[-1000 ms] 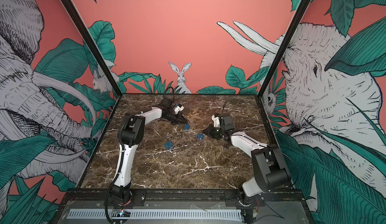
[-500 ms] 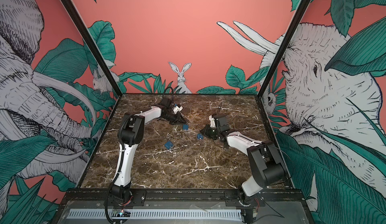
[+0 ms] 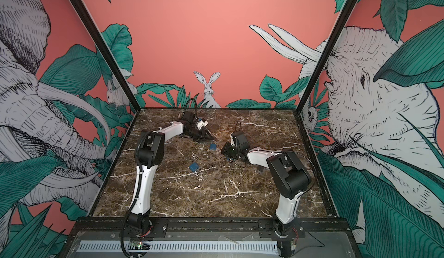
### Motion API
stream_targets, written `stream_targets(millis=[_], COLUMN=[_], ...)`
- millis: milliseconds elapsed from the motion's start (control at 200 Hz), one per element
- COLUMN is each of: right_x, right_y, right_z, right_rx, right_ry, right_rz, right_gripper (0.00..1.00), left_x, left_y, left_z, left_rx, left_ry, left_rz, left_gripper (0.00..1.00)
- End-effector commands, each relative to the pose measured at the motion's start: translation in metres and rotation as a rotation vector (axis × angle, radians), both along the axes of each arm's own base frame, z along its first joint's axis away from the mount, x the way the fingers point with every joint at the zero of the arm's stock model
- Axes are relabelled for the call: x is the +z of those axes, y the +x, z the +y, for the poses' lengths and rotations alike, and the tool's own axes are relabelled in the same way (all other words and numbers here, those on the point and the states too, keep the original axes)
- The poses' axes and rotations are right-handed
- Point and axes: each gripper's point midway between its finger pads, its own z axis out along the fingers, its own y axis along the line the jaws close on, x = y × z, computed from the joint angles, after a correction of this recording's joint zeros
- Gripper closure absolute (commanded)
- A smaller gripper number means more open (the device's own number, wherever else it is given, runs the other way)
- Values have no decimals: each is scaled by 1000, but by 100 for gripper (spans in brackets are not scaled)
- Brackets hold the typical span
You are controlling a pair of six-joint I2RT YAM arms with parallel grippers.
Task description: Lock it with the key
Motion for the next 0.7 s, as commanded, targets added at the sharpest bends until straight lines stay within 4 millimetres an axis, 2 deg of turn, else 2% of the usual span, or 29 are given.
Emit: stream_targets(millis=[0, 240, 365, 520, 695], right_x=[4, -13, -18, -24, -36], right_y=[18, 37, 44, 47, 49], right_z=[6, 16, 12, 6, 5], right_rx=[-23, 1, -3, 8, 30], right_ry=[-5, -43, -62, -69, -86], right_rz=[-35, -10, -4, 18, 48], right_gripper=[100, 100, 100, 100, 100], left_x=[33, 103, 129, 144, 145], left_y=[11, 1, -17, -46, -67], left_z=[30, 70, 102, 124, 126], left_rx=[70, 228, 318, 370, 387], left_ry=[56, 36, 28, 17, -1], left_rz=[-71, -156, -181, -210, -194], left_gripper=[63, 62, 61, 60, 57])
